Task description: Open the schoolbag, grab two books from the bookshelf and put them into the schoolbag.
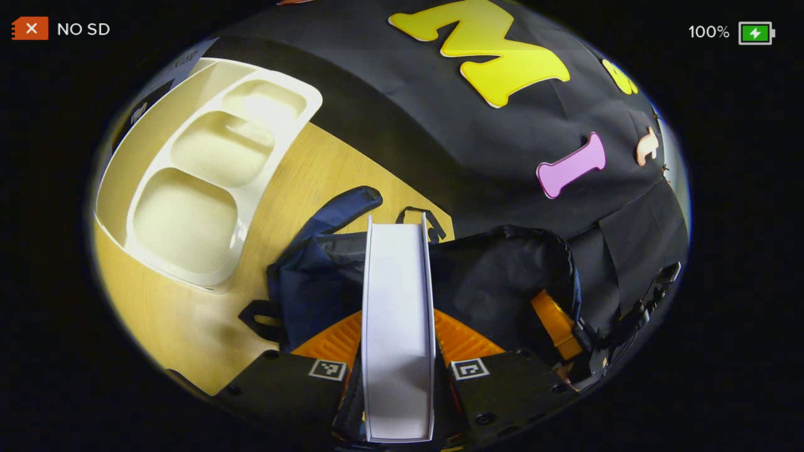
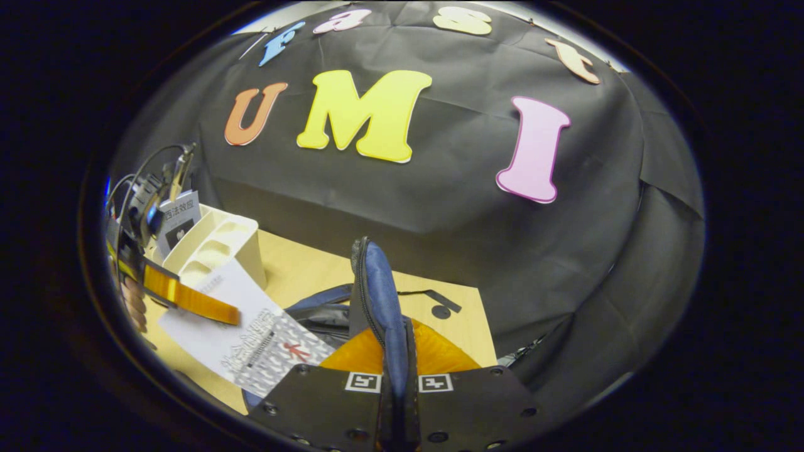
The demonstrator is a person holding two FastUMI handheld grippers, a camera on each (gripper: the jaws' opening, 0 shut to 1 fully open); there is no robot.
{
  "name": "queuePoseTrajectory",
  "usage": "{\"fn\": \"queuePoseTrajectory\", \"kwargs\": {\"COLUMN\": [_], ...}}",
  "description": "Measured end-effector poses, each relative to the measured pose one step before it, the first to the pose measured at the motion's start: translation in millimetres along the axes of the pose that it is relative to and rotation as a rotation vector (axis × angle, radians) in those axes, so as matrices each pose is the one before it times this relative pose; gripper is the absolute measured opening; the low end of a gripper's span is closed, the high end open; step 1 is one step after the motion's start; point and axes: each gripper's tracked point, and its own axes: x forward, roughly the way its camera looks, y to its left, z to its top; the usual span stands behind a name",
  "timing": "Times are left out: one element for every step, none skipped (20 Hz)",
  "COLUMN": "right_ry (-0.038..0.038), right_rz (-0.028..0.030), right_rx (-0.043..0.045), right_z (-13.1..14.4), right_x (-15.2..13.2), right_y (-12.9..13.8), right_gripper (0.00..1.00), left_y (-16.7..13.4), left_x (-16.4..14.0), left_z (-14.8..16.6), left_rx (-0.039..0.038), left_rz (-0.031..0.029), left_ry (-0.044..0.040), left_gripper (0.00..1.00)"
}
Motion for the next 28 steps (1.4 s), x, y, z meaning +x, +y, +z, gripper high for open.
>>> {"fn": "queuePoseTrajectory", "kwargs": {"right_ry": [-0.00145, -0.00216, -0.00096, -0.00112, -0.00808, 0.00034, -0.00609, -0.00404, -0.00398, -0.00355, -0.00816, -0.01325, -0.00768, -0.00528, -0.00467, -0.00333, -0.0052, -0.00188, -0.00392, -0.00507, -0.0058, -0.00587, 0.00055, 0.00423, 0.0033, 0.00337, 0.00096, -0.00072], "right_rz": [0.00112, 0.00071, 0.00211, 0.0028, -0.00187, 0.00091, 0.00144, -0.00024, -0.00296, -0.00042, 0.00254, -0.00167, -0.00037, 0.00462, 0.00132, -0.00131, -0.00184, 0.00474, 0.00539, -0.00326, -0.00477, -0.00151, 0.00401, 0.00203, -0.00009, -0.00128, -0.00352, 0.00019], "right_rx": [-0.00558, -0.00376, -0.00547, -0.00145, -0.00456, -0.0057, -0.00518, -0.00592, -0.00698, -0.00395, -0.00252, -0.00013, -0.0032, 0.00142, -0.00015, -0.00858, -0.01153, -0.00467, -0.00041, 0.00251, 0.00131, 0.00874, 0.00635, 0.00859, 0.00424, -0.00133, 0.00117, 0.00065], "right_z": [0.49, 1.78, 1.02, 1.5, 2.64, 2.85, 1.18, 2.79, 0.76, 2.15, 1.63, 4.22, 1.65, 1.82, -0.2, 1.38, -0.91, -0.08, -2.19, -1.47, -3.44, -1.87, -2.99, -4.28, -2.21, -1.82, -2.72, -2.32], "right_x": [1.0, 0.17, -0.71, -0.55, -1.78, -0.62, -1.92, -0.56, -0.48, -0.78, -2.35, -1.05, -0.17, 0.14, -2.11, 0.28, -0.62, 0.71, 0.77, 1.08, 0.48, 1.28, 1.96, 1.32, 1.51, 2.44, 0.29, 0.69], "right_y": [-0.89, 0.03, 0.82, 0.96, 0.54, 1.5, 1.73, 1.36, 2.22, 2.1, 2.65, 0.62, 1.66, 2.45, 2.63, 1.61, 0.88, 3.19, 3.22, -0.31, -0.67, -0.89, 0.98, 0.06, -1.11, -1.07, -2.09, 0.24], "right_gripper": [0.07, 0.07, 0.07, 0.07, 0.07, 0.07, 0.07, 0.07, 0.07, 0.07, 0.07, 0.07, 0.07, 0.07, 0.07, 0.07, 0.07, 0.07, 0.07, 0.07, 0.07, 0.07, 0.07, 0.07, 0.07, 0.07, 0.07, 0.07], "left_y": [-4.11, -5.54, -9.28, -7.37, -2.26, -1.44, -0.29, -1.01, -0.41, 0.21, -0.82, -0.17, 0.04, 1.65, 1.52, 1.87, 1.77, 3.13, 2.41, 6.93, 10.26, 6.54, 4.26, 9.3, 12.89, 9.9, 2.17, 1.88], "left_x": [11.87, 9.68, 8.09, 7.73, 10.7, 12.06, 10.48, 11.05, 12.89, 12.88, 12.21, 11.14, 8.78, 10.06, 9.6, 3.98, 1.88, 0.12, -2.62, -2.06, -0.8, -2.93, -0.91, -2.91, -0.4, -2.48, -5.03, -4.8], "left_z": [0.27, -4.02, -5.97, -7.04, -2.97, -4.43, -6.0, -5.46, -5.35, -8.21, -7.91, -2.32, 0.96, -2.33, -2.39, 0.32, 3.43, 0.32, -2.2, -2.89, -3.78, -1.37, 0.44, -0.91, -2.66, -2.85, -2.95, 0.81], "left_rx": [-0.03163, -0.02729, -0.02882, -0.0213, 0.00018, 0.00804, 0.00442, -0.00694, -0.01302, -0.00781, -0.00618, -0.00885, -0.01623, -0.01631, -0.02732, -0.01606, 0.00597, 0.00844, -0.00168, 0.00385, 0.01438, 0.00361, 0.00223, 0.01001, 0.02558, 0.02728, 0.00743, 0.02527], "left_rz": [-0.00823, -0.02085, -0.0397, -0.0398, -0.00024, -0.00334, -0.00556, -0.00962, -0.00873, -0.0098, -0.02134, -0.02139, -0.02321, -0.02113, -0.02006, -0.01718, -0.0117, -0.00801, -0.00328, 0.00863, 0.00946, -0.00472, 0.00032, 0.03022, 0.05254, 0.03727, -0.00401, 0.02144], "left_ry": [-0.01243, 0.00329, 0.00348, 0.00537, -0.00581, -0.00792, -0.0029, -0.00071, 0.00122, 0.01195, 0.00642, -0.01578, -0.02367, -0.0189, -0.01614, -0.02734, -0.03897, -0.01705, -0.0055, 0.00738, 0.01262, 0.01228, 0.01398, 0.01903, 0.02046, 0.02841, 0.01885, 0.00611], "left_gripper": [0.46, 0.51, 0.46, 0.46, 0.46, 0.46, 0.46, 0.41, 0.46, 0.51, 0.46, 0.51, 0.51, 0.41, 0.46, 0.46, 0.46, 0.46, 0.46, 0.46, 0.47, 0.47, 0.42, 0.48, 0.51, 0.62, 0.77, 0.75]}}
